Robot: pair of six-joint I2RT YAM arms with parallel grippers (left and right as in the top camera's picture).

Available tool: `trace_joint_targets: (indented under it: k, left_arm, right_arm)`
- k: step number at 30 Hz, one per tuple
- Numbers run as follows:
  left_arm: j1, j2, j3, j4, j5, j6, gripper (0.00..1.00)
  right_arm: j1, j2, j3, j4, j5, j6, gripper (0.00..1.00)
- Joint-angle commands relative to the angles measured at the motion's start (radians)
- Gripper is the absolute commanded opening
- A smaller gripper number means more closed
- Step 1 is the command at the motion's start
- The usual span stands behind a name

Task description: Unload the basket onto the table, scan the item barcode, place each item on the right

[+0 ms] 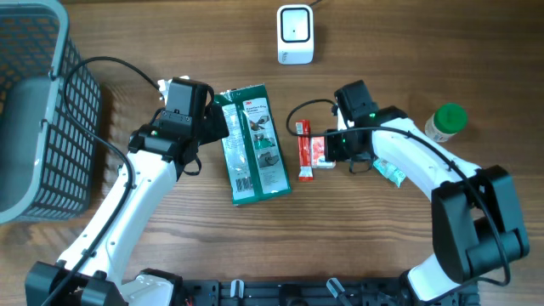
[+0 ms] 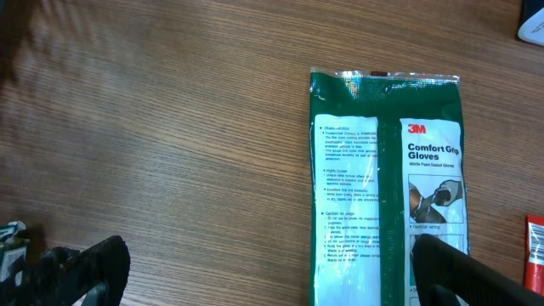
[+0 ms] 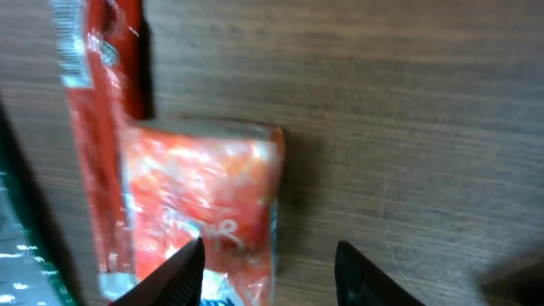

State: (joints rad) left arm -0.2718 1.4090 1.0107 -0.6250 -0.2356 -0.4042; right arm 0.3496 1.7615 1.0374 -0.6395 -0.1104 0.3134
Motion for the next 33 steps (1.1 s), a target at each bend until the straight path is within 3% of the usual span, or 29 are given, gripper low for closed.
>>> trace_joint_targets:
  k: [1,8,15,19,22,25,30,33]
  left_arm:
    - [0.006,0.002,0.008,0.004,-0.009,0.011,1.00]
    - [0.006,0.002,0.008,0.004,-0.008,0.011,1.00]
    - [0.006,0.002,0.008,0.004,-0.008,0.011,1.00]
    - [0.006,0.002,0.008,0.004,-0.008,0.011,1.00]
    - [0.006,0.002,0.008,0.004,-0.008,0.011,1.00]
    - [0.006,0.002,0.008,0.004,-0.008,0.011,1.00]
    - [0.006,0.002,0.008,0.004,-0.008,0.011,1.00]
    - [0.006,0.002,0.008,0.004,-0.008,0.011,1.00]
  right_arm:
    - [-0.001,0.017,-0.013,0.012,0.069,0.002,0.49]
    - [-0.047,0.011,0.014,0.006,0.292,-0.031,0.48]
    - [-0.091,-0.037,0.192,-0.111,0.159,-0.143,0.53]
    - [-0.085,-0.067,0.254,-0.179,-0.061,-0.185,0.54]
    - [-0.077,-0.066,0.243,-0.212,-0.163,-0.161,0.40]
    - [-0.058,-0.061,0.191,-0.245,-0.159,-0.074,0.08]
    - [-0.051,-0.060,0.047,-0.233,-0.061,0.060,0.04]
    - [-0.052,-0.060,-0.031,-0.160,-0.062,0.060,0.04]
